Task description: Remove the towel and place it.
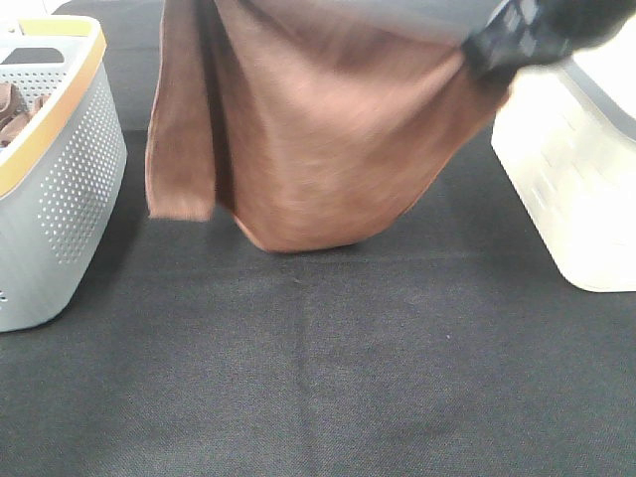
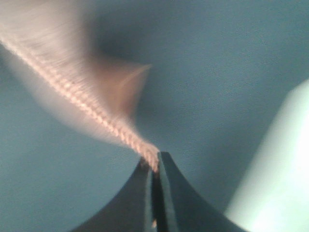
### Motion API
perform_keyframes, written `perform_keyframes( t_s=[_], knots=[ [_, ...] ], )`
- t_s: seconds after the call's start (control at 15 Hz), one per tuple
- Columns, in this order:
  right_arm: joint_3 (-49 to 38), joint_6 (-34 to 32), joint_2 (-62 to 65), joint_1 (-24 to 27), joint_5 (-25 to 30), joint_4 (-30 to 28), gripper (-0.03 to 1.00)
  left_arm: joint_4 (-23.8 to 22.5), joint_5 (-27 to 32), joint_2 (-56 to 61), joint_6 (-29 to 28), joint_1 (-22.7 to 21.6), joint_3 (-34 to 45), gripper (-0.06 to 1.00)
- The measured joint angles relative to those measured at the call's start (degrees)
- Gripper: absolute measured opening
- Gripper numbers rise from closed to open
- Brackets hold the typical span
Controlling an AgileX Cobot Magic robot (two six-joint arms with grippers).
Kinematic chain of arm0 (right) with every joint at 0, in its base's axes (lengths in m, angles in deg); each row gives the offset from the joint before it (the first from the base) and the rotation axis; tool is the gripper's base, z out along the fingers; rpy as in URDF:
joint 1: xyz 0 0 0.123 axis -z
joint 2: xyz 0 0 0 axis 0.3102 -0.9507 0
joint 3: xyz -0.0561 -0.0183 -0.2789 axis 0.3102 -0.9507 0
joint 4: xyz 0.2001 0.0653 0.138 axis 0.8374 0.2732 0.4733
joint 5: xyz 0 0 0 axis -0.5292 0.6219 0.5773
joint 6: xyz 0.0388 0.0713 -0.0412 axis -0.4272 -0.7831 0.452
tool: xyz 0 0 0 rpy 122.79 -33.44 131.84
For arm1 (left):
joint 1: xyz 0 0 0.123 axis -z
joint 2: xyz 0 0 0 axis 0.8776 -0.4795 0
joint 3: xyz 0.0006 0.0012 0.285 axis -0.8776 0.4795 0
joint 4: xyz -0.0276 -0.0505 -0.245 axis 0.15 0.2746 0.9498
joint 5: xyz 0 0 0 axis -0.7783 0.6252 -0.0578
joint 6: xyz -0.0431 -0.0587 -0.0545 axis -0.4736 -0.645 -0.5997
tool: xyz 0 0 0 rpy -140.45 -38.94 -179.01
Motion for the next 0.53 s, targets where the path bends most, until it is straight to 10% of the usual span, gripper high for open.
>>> perform_keyframes(
  t_s=[0.27,0.53],
  knots=[
    [0.80,-10.94,-1.43,0.00,-13.29,-18.51,0.00,-4.47,-2.98,-3.72,-0.17,0.00,0.00,0.00],
    [5.44,-24.18,-10.71,0.00,-22.69,-41.02,0.00,-12.26,-20.74,-10.31,-0.17,0.00,0.00,0.00]
  ],
)
